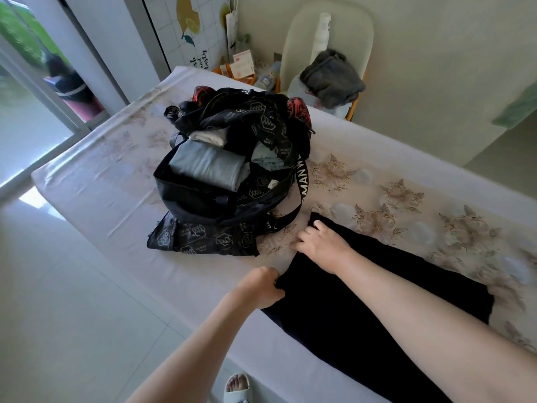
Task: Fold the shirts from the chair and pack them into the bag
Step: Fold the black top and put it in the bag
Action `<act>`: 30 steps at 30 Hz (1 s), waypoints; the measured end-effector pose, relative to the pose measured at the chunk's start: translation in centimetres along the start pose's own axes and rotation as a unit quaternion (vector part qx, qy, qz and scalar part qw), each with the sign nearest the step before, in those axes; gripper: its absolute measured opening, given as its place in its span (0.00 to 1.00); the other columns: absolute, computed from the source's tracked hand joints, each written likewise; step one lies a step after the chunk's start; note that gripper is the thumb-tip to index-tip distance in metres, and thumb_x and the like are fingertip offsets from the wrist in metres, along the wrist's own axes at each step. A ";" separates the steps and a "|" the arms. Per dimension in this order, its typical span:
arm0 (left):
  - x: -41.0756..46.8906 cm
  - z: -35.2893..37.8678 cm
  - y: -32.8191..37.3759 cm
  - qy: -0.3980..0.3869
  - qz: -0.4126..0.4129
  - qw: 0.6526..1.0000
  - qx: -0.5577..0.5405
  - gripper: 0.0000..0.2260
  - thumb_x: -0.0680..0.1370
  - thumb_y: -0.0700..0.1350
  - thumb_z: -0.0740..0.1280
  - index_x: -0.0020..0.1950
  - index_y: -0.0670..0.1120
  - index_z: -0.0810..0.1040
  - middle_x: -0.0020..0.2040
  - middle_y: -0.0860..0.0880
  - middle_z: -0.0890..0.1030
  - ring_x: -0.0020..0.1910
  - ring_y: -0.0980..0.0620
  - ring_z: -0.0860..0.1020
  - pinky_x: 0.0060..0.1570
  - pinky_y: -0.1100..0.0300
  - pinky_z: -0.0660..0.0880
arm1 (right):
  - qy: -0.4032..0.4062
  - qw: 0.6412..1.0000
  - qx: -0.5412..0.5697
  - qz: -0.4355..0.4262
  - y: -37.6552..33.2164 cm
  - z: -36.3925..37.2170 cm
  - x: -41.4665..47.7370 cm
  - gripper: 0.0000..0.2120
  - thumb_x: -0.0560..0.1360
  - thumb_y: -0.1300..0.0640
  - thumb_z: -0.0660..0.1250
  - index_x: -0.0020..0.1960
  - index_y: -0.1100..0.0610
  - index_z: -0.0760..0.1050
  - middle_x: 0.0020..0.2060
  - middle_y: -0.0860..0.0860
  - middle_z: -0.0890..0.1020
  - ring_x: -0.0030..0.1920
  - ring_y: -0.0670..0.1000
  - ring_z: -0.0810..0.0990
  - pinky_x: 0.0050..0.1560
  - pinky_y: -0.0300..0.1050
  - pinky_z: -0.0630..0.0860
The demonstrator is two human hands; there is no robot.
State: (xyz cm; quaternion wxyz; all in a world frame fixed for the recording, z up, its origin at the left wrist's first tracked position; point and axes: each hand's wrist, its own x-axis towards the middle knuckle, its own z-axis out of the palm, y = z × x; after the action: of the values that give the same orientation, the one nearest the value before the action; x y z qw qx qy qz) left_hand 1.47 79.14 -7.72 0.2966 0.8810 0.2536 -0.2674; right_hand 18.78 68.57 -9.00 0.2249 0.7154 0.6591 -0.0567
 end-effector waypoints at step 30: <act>6.7 5.9 15.2 0.120 0.351 0.851 0.372 0.25 0.83 0.57 0.52 0.79 0.50 0.59 0.75 0.46 0.63 0.72 0.46 0.62 0.70 0.51 0.61 | -0.021 0.816 0.343 0.465 -6.2 8.9 -19.7 0.36 0.82 0.39 0.52 0.81 0.51 0.38 0.80 0.55 0.38 0.80 0.56 0.43 0.78 0.57 0.53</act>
State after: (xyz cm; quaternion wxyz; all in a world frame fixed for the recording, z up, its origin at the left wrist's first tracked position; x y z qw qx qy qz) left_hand 13.69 66.68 -10.01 -0.0120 0.9812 -0.1571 -0.1119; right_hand 12.27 47.15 -11.05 -0.0215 0.9662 0.1807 -0.1825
